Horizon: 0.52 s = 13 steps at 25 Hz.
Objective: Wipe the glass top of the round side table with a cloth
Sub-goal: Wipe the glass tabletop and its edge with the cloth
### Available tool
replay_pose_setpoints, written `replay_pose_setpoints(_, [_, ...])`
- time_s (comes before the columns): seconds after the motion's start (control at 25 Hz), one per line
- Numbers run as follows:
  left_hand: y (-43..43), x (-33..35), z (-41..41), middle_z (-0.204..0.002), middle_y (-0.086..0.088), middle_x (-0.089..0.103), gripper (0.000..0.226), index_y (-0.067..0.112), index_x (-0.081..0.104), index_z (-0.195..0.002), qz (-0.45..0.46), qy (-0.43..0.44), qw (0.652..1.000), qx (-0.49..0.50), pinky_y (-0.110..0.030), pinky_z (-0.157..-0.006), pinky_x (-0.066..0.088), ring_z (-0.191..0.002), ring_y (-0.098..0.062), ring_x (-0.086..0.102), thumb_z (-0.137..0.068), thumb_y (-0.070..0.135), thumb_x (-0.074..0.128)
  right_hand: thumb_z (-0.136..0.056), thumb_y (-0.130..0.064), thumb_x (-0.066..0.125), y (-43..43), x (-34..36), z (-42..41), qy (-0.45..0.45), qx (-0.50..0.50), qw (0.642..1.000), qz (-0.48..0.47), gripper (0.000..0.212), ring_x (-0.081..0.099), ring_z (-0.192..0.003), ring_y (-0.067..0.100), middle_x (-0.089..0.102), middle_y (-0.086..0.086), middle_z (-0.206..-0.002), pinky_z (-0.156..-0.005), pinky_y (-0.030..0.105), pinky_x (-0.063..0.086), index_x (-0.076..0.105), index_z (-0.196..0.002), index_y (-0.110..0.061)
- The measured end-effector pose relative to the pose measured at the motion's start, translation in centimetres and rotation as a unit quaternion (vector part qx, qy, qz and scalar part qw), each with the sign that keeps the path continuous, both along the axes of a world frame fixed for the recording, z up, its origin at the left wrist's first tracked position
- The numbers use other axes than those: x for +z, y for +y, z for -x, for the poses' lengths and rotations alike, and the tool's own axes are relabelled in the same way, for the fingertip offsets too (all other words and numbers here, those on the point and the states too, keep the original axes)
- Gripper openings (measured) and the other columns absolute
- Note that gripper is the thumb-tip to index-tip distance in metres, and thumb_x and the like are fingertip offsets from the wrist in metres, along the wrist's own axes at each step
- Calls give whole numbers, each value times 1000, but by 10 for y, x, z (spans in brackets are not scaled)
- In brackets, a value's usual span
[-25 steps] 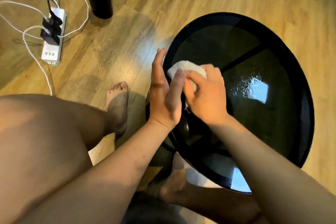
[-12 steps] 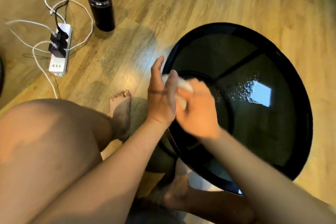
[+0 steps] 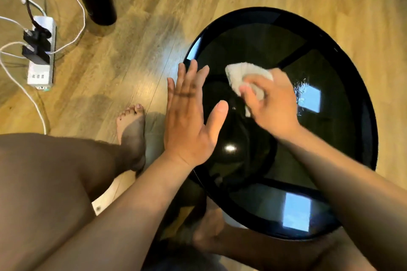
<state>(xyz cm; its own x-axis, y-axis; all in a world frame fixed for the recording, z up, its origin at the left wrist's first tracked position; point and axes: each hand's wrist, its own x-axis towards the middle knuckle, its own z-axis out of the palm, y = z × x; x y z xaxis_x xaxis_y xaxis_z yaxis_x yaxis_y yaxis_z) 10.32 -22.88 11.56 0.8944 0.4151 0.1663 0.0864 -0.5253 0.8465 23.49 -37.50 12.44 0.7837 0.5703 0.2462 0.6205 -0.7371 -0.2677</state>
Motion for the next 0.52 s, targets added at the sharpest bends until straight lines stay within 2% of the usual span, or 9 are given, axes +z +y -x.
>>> replay_pose_setpoints(0.12, [-1,2,1,-162,-14,25,69,4,33,-149,14,-14,1000,4,-45,-124,3,-153,-29,11,-97,50,32,-90,-51,45,53,0,-121,-14,-75,997,21,36,57,-106,38,58,17,-110,-89,44,47,67,-109,-29])
replay_pose_setpoints(0.24, [0,2,0,-161,-14,27,66,3,35,-148,21,-22,999,14,-44,-125,5,-153,-28,12,-95,43,37,-92,-50,41,74,0,-168,1,-93,995,33,33,57,-110,35,57,12,-119,-95,42,46,61,-112,-32])
replay_pose_setpoints(0.32, [-1,4,1,-161,-13,27,66,4,35,-148,19,-16,1000,17,-43,-125,5,-153,-28,12,-95,43,38,-91,-49,43,73,1,-159,11,-99,995,22,33,56,-112,35,57,13,-118,-97,41,44,62,-112,-32])
replay_pose_setpoints(0.4, [-1,6,1,-161,-12,27,66,6,34,-149,19,-9,1000,14,-41,-125,4,-153,-27,12,-95,43,38,-91,-48,46,68,6,-123,17,-101,995,14,33,56,-110,36,59,15,-114,-93,38,42,66,-112,-30])
replay_pose_setpoints(0.52, [-2,4,1,-162,-10,25,65,9,33,-150,15,1,1000,15,-32,-124,-1,-153,-25,11,-95,44,37,-91,-45,52,28,8,-9,30,-28,999,-8,30,57,-92,37,58,14,-98,-80,40,46,70,-105,-26])
